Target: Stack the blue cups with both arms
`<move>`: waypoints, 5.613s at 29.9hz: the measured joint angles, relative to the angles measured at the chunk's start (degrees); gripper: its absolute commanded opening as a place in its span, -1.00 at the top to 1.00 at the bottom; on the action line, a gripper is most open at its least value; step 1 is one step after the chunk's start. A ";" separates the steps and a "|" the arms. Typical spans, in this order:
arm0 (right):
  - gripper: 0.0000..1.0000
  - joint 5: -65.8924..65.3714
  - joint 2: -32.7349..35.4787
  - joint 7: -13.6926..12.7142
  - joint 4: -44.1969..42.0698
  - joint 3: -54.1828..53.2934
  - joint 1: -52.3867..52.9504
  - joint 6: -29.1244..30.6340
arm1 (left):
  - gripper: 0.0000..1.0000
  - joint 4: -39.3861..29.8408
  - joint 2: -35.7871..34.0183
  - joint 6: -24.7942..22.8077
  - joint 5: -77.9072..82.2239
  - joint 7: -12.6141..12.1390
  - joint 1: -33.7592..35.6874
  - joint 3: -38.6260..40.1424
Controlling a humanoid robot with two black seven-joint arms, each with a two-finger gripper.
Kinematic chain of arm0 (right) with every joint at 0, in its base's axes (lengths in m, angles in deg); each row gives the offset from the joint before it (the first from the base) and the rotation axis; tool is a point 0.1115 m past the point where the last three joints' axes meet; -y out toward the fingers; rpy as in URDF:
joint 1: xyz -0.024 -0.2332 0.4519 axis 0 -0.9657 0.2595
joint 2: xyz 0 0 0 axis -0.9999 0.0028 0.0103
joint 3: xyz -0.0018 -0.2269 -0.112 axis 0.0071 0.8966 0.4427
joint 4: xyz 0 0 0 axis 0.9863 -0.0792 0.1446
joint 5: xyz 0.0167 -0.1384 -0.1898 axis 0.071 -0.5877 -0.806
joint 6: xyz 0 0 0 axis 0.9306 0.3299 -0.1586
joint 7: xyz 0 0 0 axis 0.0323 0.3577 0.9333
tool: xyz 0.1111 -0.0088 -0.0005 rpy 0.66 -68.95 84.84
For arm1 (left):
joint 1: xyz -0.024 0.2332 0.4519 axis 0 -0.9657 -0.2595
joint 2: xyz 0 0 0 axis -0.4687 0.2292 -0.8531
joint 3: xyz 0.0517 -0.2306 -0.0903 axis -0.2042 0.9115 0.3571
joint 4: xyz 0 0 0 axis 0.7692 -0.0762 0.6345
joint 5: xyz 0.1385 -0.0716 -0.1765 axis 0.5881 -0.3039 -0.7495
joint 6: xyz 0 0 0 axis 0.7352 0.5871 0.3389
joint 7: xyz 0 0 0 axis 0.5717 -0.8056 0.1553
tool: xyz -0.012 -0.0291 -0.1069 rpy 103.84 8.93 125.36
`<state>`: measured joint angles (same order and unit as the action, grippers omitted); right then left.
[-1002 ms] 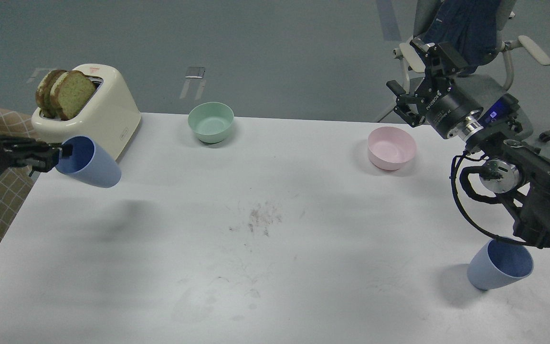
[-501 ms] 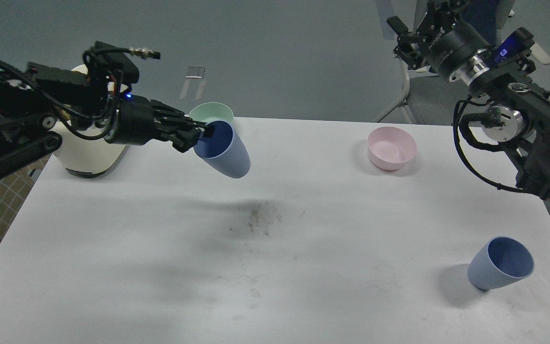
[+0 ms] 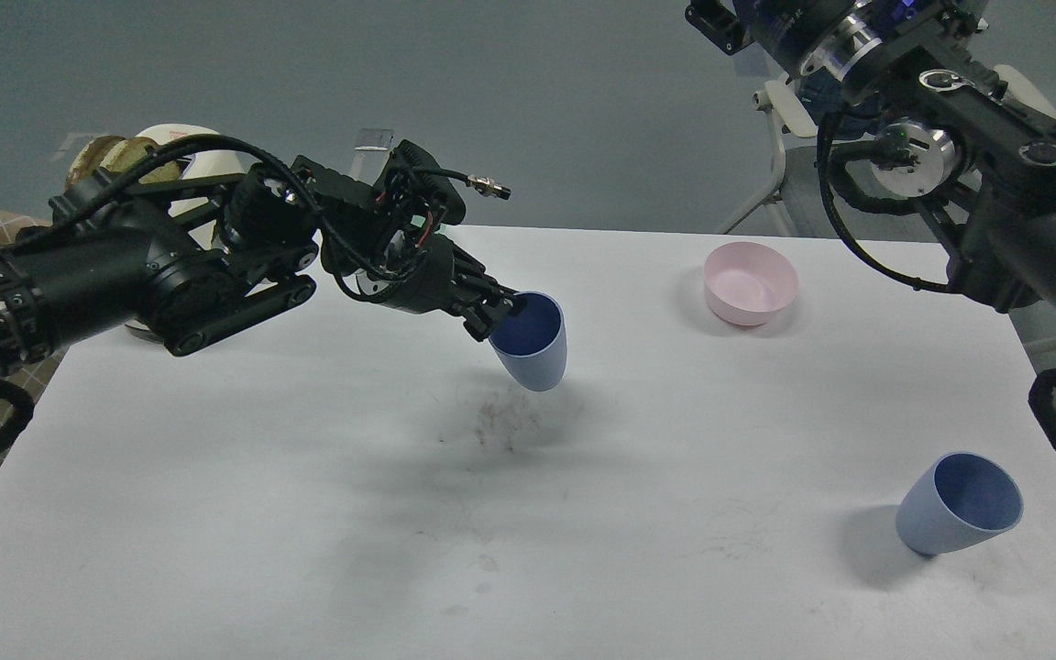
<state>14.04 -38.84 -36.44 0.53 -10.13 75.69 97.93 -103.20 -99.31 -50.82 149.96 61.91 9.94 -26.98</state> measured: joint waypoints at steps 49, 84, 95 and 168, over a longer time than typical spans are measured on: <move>-1.00 -52.97 51.60 0.01 40.46 31.88 2.85 1.17 | -0.93 8.41 -9.10 -4.49 -73.53 -0.01 5.47 3.01; -0.49 -74.63 62.05 -0.01 49.75 37.87 -6.64 0.36 | -0.93 9.95 -3.18 -2.70 -75.17 0.00 0.46 3.19; 0.33 -74.01 58.17 -0.01 46.29 37.83 -8.82 0.00 | -0.93 9.85 -3.51 -2.71 -75.25 0.00 0.35 3.44; 1.00 -52.50 -8.13 0.00 25.51 55.95 30.45 3.83 | -0.93 11.19 -7.60 -2.79 -75.41 0.00 0.09 4.59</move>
<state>-38.45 -46.96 -36.44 26.04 45.82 106.14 101.76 -92.00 -106.90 -53.61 74.55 61.91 10.03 -22.39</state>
